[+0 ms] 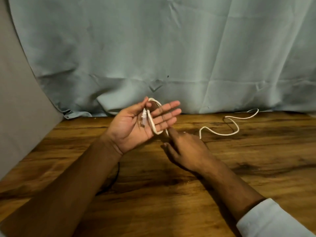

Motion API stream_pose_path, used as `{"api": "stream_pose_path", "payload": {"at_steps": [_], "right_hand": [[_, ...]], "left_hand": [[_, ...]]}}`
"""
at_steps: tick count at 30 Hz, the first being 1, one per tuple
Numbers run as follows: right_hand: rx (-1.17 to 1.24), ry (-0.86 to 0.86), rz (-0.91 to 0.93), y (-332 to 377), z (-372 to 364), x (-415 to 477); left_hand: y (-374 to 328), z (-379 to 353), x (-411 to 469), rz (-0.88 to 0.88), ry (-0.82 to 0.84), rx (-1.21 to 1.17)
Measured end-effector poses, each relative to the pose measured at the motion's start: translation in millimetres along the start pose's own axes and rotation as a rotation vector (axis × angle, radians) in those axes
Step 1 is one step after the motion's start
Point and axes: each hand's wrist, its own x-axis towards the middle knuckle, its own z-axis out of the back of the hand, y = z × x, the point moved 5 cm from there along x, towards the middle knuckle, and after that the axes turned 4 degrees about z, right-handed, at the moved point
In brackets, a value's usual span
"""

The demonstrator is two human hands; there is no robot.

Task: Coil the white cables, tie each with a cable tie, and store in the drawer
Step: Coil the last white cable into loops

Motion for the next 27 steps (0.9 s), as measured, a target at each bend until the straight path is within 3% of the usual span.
{"api": "stream_pose_path", "payload": {"at_steps": [5,14,21,27], "right_hand": [[0.015,-0.054,0.109,21,8,2],[0.109,-0.076,0.195,29,14,2],[0.43,-0.142,0.101,14,20,5],[0.676,-0.228,0.058,-8,18,10]], "left_hand": [[-10,21,-2,-0.142,-0.343,0.094],[-10,54,-3,-0.297,-0.626,0.363],[9,58,-10,0.023,-0.583,0.656],[23,48,-17,0.319,-0.381,0.879]]}}
